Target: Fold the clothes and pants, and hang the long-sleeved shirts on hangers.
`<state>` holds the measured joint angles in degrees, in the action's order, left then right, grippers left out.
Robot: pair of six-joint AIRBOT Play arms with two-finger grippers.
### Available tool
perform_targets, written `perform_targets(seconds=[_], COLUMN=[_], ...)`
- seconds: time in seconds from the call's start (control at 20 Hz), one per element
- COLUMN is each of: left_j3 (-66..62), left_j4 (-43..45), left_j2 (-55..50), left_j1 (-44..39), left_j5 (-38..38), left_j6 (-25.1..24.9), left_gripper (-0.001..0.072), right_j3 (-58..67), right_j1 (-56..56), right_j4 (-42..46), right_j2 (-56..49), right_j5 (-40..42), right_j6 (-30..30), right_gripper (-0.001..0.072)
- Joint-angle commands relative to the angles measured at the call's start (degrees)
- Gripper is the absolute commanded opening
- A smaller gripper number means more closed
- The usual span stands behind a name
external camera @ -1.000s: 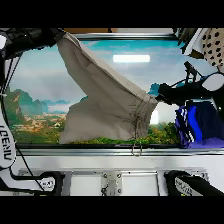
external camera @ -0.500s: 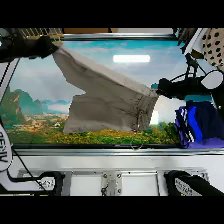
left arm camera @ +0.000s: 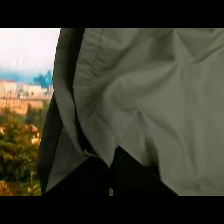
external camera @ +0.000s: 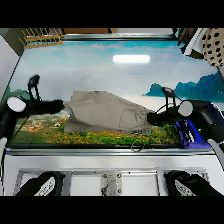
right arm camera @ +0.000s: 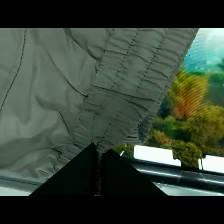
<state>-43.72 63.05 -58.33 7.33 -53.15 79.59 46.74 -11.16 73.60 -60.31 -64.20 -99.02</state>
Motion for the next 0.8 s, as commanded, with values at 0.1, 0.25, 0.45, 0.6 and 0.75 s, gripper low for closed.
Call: perform_targets(seconds=[0.1,0.25,0.45,0.6,0.75], left_j3=[18.45,18.56,16.24,11.5,5.86], left_j4=[-0.09,-0.15,-0.07,-0.04,0.11], left_j2=[3.02,-0.5,-5.62,-6.82,-4.09], left_j1=[0.02,-0.07,-0.81,0.04,1.44], left_j5=[13.35,14.27,12.31,7.93,1.09], left_j6=[-0.31,-0.31,-0.31,-0.31,-1.81], left_gripper=[0.0003,0.0003,0.0003,0.0004,0.061], right_j3=[-11.76,-13.35,-13.35,-12.83,-10.12], right_j1=[-3.3,-3.32,-3.32,-3.08,-1.88], right_j4=[-0.26,-0.26,-0.28,-2.4,-5.16], right_j2=[-0.33,-1.38,-3.17,-3.08,0.52], right_j5=[9.6,13.7,14.91,14.88,12.28], right_j6=[-0.83,-0.81,-0.81,-0.79,0.52], right_gripper=[0.0027,0.0028,0.0029,0.0042,0.064])
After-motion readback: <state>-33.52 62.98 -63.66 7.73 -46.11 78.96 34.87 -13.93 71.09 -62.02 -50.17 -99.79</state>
